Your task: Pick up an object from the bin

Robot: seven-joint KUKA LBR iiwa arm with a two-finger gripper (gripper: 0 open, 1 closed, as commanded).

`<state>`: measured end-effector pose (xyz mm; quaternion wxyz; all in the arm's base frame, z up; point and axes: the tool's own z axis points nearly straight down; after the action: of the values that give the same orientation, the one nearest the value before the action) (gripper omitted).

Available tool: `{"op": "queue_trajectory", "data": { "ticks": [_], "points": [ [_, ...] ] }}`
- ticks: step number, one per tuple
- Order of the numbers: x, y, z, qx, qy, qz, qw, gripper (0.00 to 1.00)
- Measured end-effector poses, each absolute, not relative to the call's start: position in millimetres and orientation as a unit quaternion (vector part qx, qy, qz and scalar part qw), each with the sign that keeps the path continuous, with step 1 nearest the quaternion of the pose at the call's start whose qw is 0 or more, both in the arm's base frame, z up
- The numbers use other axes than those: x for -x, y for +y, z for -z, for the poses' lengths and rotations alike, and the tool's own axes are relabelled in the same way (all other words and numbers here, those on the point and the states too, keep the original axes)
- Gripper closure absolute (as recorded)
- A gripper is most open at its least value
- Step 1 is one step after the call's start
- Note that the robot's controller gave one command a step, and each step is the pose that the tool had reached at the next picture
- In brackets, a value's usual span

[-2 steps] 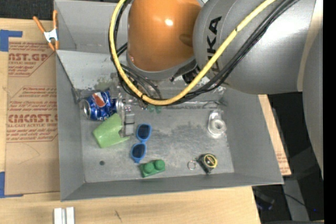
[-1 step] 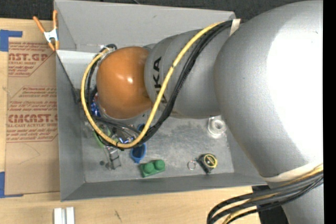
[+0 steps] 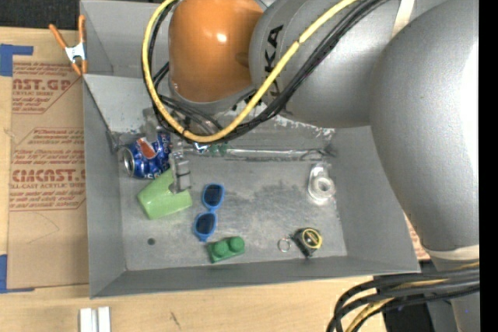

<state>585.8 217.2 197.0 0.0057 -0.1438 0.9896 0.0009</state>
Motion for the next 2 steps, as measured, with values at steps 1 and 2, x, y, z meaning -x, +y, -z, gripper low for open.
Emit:
{"op": "queue_trajectory", "data": {
  "ticks": [1, 2],
  "points": [
    [-589.5, 172.6, -81.4, 0.111, 0.994, 0.000, -0.001, 0.00],
    [-548.4, 131.3, -73.6, 0.130, 0.991, -0.002, 0.007, 0.00]
  ]
}}
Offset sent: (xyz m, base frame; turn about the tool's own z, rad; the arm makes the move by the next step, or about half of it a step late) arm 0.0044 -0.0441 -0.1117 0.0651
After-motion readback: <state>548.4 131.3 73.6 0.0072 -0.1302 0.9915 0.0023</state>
